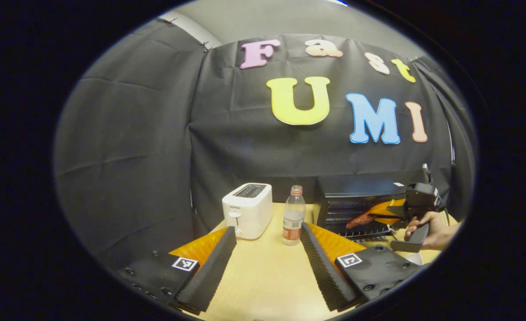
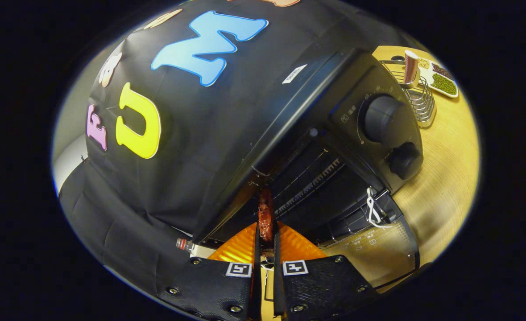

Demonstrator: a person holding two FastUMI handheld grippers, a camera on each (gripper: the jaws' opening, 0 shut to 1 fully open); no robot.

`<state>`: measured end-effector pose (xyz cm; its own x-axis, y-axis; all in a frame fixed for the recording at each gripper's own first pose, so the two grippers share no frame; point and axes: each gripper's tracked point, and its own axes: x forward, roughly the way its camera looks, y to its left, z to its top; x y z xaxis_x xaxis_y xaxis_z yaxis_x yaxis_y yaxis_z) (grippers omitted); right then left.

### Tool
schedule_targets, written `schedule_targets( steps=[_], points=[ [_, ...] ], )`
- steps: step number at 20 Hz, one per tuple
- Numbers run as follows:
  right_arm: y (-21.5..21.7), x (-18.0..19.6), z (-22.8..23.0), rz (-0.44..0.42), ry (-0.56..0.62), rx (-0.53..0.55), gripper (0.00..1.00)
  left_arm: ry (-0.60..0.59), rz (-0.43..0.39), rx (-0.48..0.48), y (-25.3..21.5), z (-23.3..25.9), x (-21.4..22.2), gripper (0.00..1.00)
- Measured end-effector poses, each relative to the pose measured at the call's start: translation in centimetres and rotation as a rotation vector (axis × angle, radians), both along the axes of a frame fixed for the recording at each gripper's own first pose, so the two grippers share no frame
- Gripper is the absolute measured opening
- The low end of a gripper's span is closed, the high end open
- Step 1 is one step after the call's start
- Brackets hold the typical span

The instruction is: Open the electric oven with the left hand, put the food in, and close the electric oven.

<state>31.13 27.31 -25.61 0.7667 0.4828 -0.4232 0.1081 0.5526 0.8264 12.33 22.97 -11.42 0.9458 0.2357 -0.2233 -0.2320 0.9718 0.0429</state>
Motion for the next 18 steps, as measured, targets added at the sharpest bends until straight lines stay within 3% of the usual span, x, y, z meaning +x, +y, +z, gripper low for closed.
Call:
schedule_targets(
  steps=[2,6,14,15,16,18],
  points=[
    [-0.3,0.1,-0.3,-0.006,0.0,-0.016,0.11,0.0,0.001,-0.001,0.0,-0.1,0.1,1.0],
    [-0.9,0.5,-1.2,-0.013,-0.002,-0.078,0.11,0.004,0.007,-0.011,0.0,-0.2,0.0,1.0],
    [-2.8,-0.1,-2.0,0.004,-0.012,-0.31,0.33,-0.006,0.005,-0.007,-1.0,0.2,-0.4,1.0],
    [-3.3,-0.5,-1.8,0.01,-0.02,-0.33,0.58,-0.006,0.003,-0.008,-1.4,0.3,-0.4,1.0],
    [-3.6,-0.6,-1.6,0.012,-0.024,-0.337,0.6,-0.005,-0.001,-0.009,-1.7,0.2,-0.4,1.0],
    [-4.3,-0.3,-1.0,0.008,-0.041,-0.339,0.86,-0.006,-0.013,-0.016,-2.6,0.1,-0.3,0.98]
  ],
)
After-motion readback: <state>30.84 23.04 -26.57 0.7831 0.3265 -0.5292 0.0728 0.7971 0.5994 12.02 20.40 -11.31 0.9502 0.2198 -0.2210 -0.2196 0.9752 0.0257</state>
